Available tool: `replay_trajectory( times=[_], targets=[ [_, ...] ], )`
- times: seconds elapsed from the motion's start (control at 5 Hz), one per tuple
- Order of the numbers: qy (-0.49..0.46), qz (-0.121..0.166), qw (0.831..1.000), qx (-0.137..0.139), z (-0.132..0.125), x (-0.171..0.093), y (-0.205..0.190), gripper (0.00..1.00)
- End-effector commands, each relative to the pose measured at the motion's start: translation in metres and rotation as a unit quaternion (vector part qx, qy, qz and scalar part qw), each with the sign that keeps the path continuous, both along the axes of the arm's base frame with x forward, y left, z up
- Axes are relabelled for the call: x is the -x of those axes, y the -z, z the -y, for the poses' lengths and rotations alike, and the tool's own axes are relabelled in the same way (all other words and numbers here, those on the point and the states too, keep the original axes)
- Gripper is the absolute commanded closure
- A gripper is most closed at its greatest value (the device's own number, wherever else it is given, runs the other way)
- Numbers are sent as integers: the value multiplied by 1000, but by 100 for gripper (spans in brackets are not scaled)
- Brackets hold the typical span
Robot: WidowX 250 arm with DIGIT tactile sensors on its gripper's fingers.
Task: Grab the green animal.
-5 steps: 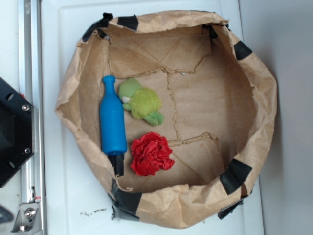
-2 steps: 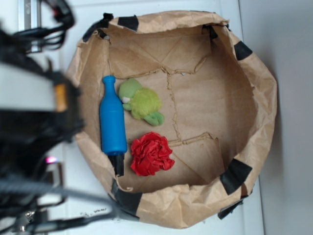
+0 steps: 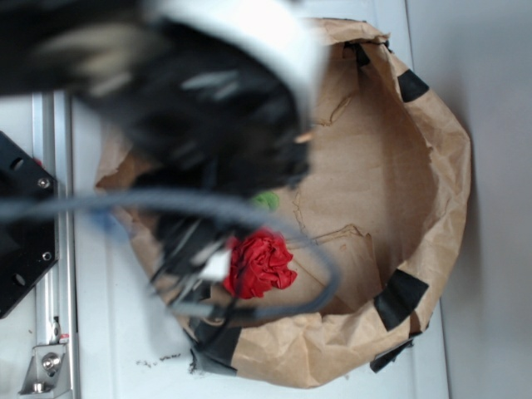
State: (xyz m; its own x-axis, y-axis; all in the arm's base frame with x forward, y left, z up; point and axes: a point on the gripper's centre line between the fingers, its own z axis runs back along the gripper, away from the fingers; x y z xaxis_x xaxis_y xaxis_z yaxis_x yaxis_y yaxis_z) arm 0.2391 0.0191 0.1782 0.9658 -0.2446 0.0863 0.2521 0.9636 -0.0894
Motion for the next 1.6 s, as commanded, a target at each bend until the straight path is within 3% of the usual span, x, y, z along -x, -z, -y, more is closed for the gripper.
replay_trajectory(
  times=[0.0,0.2,0.4,0.8,1.4],
  targets=[
    [60,52,997,-15,-20,-43,27,0],
    [108,59,991,-56,11,-36,53,0],
    [125,58,988,-65,22,-20,53,0],
    [87,30,995,-46,-7,-22,71,0],
    [87,19,994,-61,-10,-13,104,0]
  ],
)
